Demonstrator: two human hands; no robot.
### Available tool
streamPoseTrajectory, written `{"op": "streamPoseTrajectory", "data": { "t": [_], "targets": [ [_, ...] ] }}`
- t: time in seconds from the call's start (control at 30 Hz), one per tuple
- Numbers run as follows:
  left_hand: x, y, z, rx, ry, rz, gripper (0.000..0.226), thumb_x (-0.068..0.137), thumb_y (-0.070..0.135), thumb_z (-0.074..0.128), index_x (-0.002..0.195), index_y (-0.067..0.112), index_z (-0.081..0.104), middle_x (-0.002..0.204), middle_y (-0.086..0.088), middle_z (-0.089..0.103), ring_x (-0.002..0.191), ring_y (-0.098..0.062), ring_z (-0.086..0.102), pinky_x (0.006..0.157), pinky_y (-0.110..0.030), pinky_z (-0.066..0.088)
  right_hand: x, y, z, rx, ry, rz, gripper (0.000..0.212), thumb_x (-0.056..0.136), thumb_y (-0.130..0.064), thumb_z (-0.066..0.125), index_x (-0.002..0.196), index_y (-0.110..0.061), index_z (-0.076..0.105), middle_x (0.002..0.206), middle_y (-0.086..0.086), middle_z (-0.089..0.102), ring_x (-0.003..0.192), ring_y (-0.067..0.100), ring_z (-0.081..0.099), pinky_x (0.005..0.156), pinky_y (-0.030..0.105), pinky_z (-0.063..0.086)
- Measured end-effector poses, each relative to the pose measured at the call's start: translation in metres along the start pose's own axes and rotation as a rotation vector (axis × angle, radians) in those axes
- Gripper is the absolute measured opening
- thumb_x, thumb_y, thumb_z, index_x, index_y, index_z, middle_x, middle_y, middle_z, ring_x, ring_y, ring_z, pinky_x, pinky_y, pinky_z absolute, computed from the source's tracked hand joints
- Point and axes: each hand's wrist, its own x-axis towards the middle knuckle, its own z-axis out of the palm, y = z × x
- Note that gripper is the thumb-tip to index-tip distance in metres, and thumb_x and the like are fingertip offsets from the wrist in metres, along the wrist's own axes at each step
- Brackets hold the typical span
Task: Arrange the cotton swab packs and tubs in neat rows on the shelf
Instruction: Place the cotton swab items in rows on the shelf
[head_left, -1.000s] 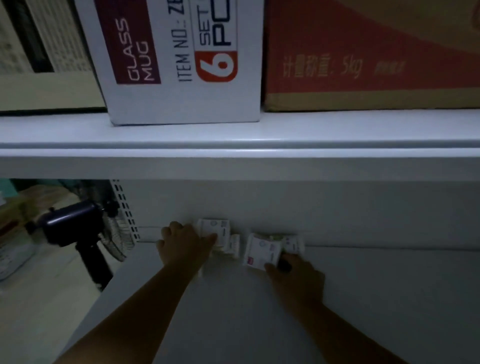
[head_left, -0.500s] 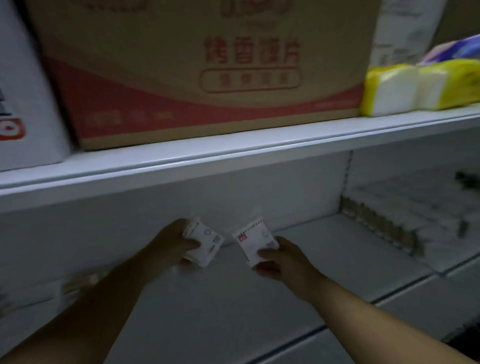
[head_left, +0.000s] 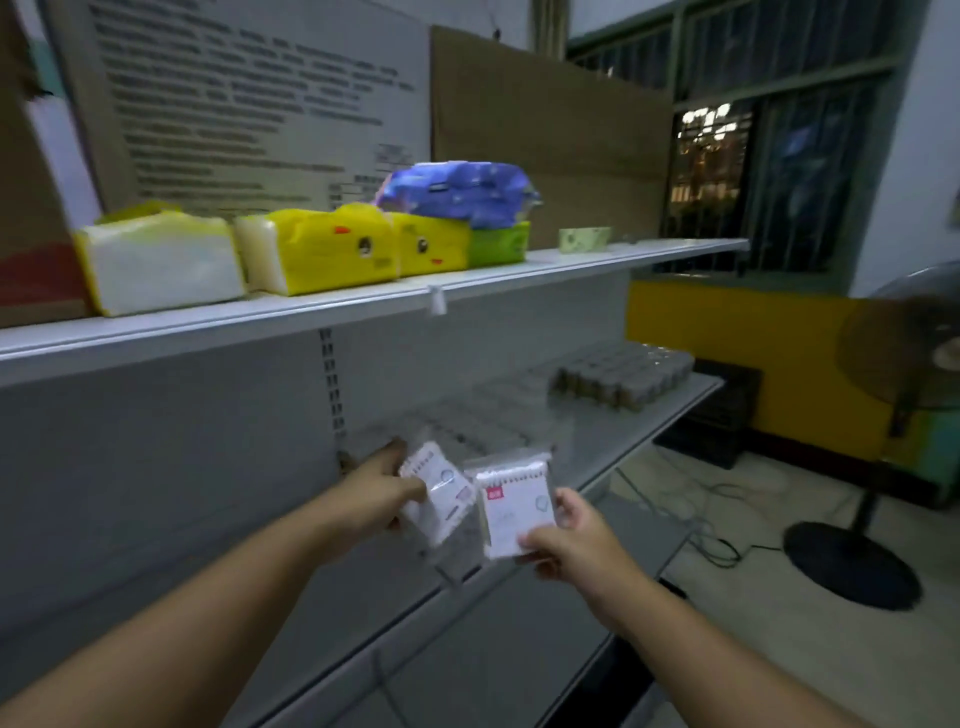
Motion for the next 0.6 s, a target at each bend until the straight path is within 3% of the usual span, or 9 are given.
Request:
{"op": "streamPoseTrajectory", "data": {
  "t": [0.07, 0.17, 0.33, 0.4, 0.53, 0.6],
  "targets": [
    [0.028, 0.015, 0.028, 0.016, -0.023, 0.013, 0.022, 0.087, 0.001, 0.049, 0.107, 0.009, 0.053, 0.087, -0.01, 0.057, 0.068, -0.02, 0.051, 0.052, -0.024, 0.042, 0.011, 0.005, -0.03, 0.003, 0.035, -0.002, 0.037, 0.073, 0.0, 0.067, 0.104, -0.017, 0.055, 0.092, 0.004, 0.069, 0.065, 0.013, 0.065, 0.054, 0.023, 0.048],
    [0.072, 0.027, 0.059, 0.029, -0.054, 0.044, 0.02, 0.088, 0.003, 0.047, 0.107, 0.006, 0.053, 0.09, -0.017, 0.059, 0.068, -0.023, 0.051, 0.05, -0.024, 0.041, 0.038, 0.01, -0.074, -0.024, 0.102, 0.014, 0.038, 0.082, 0.002, 0.062, 0.113, -0.02, 0.055, 0.103, 0.004, 0.068, 0.084, 0.018, 0.065, 0.062, 0.026, 0.049],
    [0.171, 0.047, 0.102, -0.025, -0.003, 0.172, 0.017, 0.089, 0.005, 0.051, 0.098, 0.02, 0.054, 0.098, -0.007, 0.064, 0.08, -0.019, 0.062, 0.064, -0.029, 0.05, 0.106, 0.004, -0.136, -0.088, 0.176, -0.02, 0.032, 0.084, -0.003, 0.063, 0.108, -0.024, 0.057, 0.097, 0.0, 0.069, 0.083, 0.018, 0.063, 0.065, 0.028, 0.046],
    [0.216, 0.06, 0.116, -0.029, 0.059, 0.194, 0.017, 0.088, 0.008, 0.058, 0.101, 0.018, 0.058, 0.102, -0.006, 0.065, 0.088, -0.02, 0.063, 0.073, -0.03, 0.051, 0.135, -0.005, -0.162, -0.115, 0.218, -0.031, 0.031, 0.084, -0.004, 0.064, 0.105, -0.025, 0.057, 0.097, -0.001, 0.069, 0.083, 0.019, 0.062, 0.066, 0.028, 0.045],
    [0.302, 0.074, 0.138, 0.225, 0.187, 0.259, 0.037, 0.081, 0.018, 0.071, 0.116, 0.011, 0.061, 0.115, -0.007, 0.066, 0.099, -0.021, 0.062, 0.081, -0.026, 0.047, 0.186, -0.021, -0.215, -0.121, 0.298, -0.041, 0.029, 0.083, -0.002, 0.065, 0.103, -0.023, 0.059, 0.097, 0.002, 0.069, 0.085, 0.022, 0.064, 0.067, 0.03, 0.05],
    [0.336, 0.075, 0.147, 0.358, 0.157, 0.253, 0.045, 0.08, 0.021, 0.072, 0.122, 0.014, 0.058, 0.122, -0.007, 0.062, 0.107, -0.022, 0.059, 0.085, -0.027, 0.046, 0.208, -0.019, -0.234, -0.123, 0.299, -0.026, 0.027, 0.082, 0.001, 0.064, 0.098, -0.021, 0.06, 0.096, 0.003, 0.068, 0.086, 0.023, 0.065, 0.07, 0.032, 0.053]
  ]
}}
